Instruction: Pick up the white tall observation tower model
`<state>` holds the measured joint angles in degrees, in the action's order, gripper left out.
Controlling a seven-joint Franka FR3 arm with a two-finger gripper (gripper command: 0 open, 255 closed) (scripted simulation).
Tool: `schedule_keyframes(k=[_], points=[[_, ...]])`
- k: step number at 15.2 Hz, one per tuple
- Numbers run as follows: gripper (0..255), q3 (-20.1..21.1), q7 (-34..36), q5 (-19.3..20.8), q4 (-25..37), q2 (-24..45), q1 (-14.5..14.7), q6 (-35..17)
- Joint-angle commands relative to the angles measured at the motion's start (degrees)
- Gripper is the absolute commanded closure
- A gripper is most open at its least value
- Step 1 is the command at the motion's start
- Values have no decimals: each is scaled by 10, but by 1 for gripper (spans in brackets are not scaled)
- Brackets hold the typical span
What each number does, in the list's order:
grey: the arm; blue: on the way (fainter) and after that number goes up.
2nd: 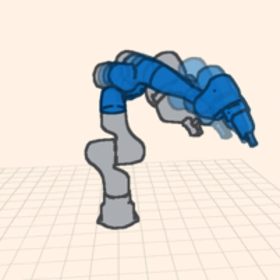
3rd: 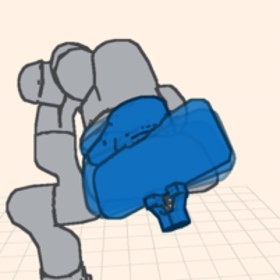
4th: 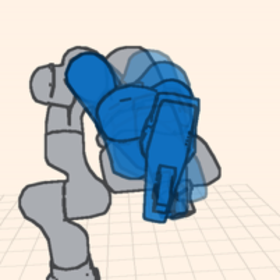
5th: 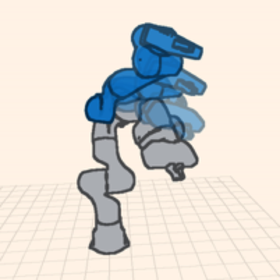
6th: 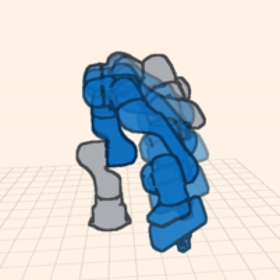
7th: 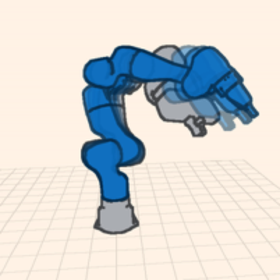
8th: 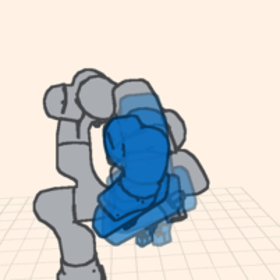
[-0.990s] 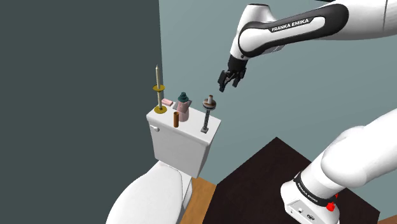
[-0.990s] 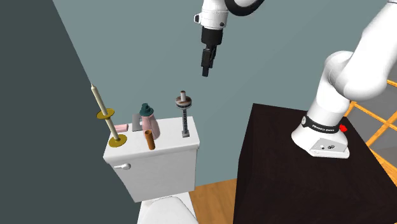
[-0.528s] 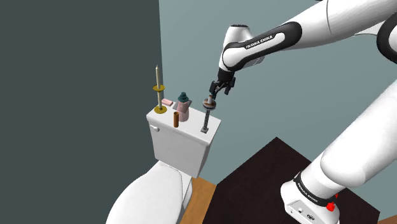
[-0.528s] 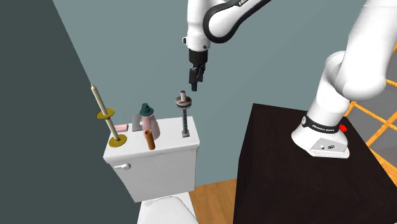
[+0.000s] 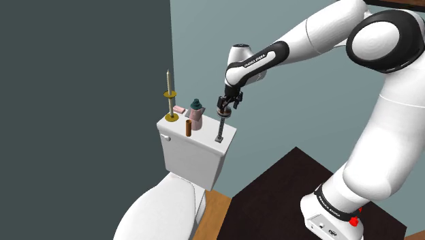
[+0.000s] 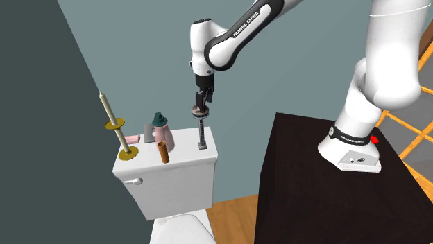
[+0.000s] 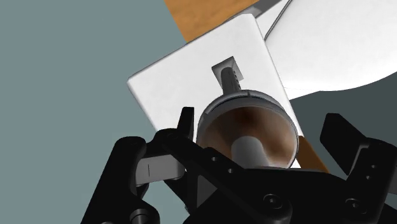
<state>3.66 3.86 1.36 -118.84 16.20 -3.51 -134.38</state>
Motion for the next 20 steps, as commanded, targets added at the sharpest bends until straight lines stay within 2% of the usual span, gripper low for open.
schedule_keyframes(k=[1,7,8,17,20], points=[[0,-1,0,2,0,13,0,-13],[0,-2,2,4,-5,38,1,-42],[255,-2,2,4,-5,37,0,-42],[255,-2,2,4,-5,38,1,-42],[255,-1,1,2,-2,21,0,-23]])
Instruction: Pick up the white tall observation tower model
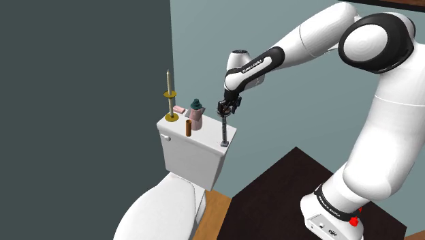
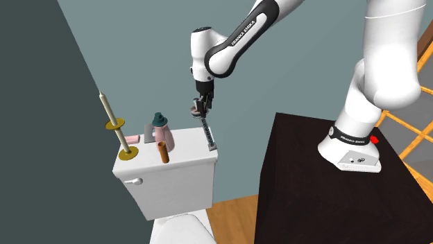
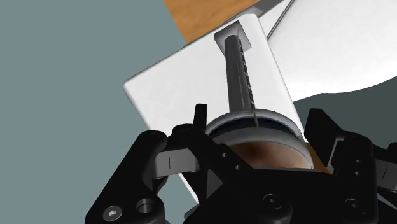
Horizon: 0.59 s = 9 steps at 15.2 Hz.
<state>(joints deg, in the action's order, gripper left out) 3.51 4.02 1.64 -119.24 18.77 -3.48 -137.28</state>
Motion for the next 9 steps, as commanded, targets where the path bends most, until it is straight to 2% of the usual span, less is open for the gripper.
schedule_keyframes(k=[1,9], points=[[255,0,-1,-1,3,-10,-1,13],[255,2,-4,-5,17,-49,-2,66]])
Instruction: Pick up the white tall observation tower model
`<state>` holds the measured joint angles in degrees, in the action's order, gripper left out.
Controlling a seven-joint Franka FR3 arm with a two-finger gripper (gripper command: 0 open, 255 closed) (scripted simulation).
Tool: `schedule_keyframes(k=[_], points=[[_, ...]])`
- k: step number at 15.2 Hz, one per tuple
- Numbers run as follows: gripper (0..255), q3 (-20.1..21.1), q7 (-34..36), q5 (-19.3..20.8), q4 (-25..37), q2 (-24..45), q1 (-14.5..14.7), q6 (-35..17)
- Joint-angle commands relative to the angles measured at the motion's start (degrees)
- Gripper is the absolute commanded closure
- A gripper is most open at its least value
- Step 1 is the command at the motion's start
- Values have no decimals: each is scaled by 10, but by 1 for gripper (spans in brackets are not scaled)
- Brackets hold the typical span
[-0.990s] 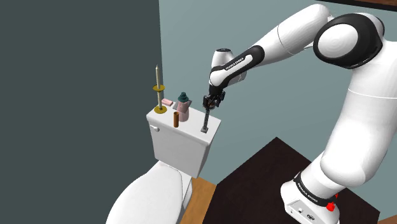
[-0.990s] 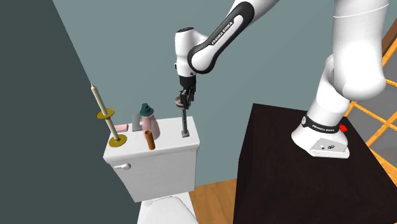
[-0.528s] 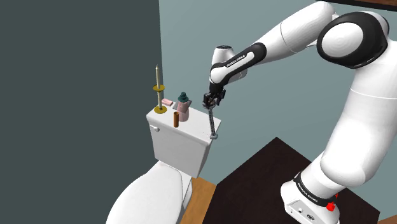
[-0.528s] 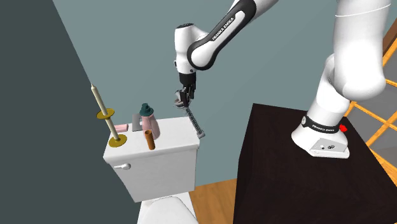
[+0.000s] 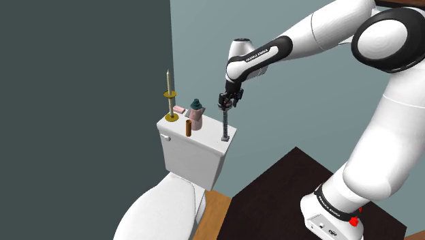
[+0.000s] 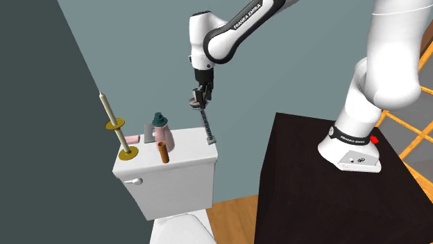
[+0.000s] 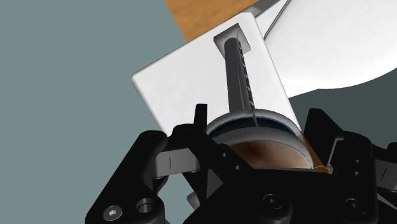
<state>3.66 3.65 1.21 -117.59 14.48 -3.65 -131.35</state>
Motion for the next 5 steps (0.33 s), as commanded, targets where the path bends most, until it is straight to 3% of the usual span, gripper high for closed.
schedule_keyframes(k=[1,5], points=[[255,0,0,-1,3,-11,0,13],[255,1,-1,-2,8,-20,0,28]])
